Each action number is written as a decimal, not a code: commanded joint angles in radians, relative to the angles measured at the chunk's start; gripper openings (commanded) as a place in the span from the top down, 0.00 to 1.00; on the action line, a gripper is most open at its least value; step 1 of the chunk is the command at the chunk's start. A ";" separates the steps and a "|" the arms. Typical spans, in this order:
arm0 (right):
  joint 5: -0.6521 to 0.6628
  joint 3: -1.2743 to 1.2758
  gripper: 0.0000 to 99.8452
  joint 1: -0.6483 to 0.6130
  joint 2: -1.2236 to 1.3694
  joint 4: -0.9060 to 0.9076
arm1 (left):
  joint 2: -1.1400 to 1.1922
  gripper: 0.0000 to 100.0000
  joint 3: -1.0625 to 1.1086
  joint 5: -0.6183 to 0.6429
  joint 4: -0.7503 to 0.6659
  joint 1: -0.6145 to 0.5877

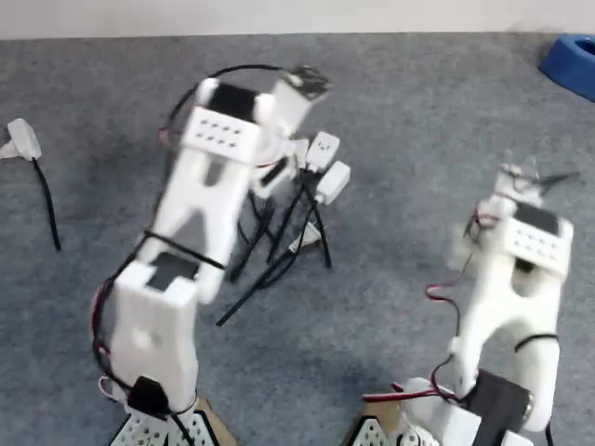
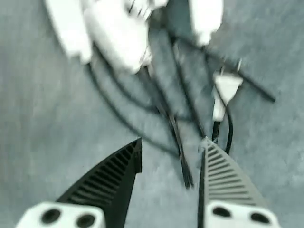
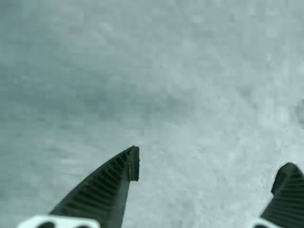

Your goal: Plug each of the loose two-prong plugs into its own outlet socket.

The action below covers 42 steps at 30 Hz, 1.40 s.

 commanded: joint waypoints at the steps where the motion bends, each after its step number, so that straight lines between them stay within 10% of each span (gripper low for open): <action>1: -0.018 0.154 0.58 0.054 -0.127 -0.128 | 0.176 0.80 -0.300 -0.046 0.011 0.104; 12: -0.034 0.576 0.58 0.041 -0.421 -0.346 | 0.610 0.80 -0.748 -0.063 -0.051 0.174; 26: -0.031 0.579 0.58 0.036 -0.435 -0.344 | 0.636 0.80 -0.575 -0.058 -0.210 0.159; 42: -0.029 0.579 0.58 0.035 -0.435 -0.344 | 0.636 0.91 -0.493 -0.066 -0.064 0.286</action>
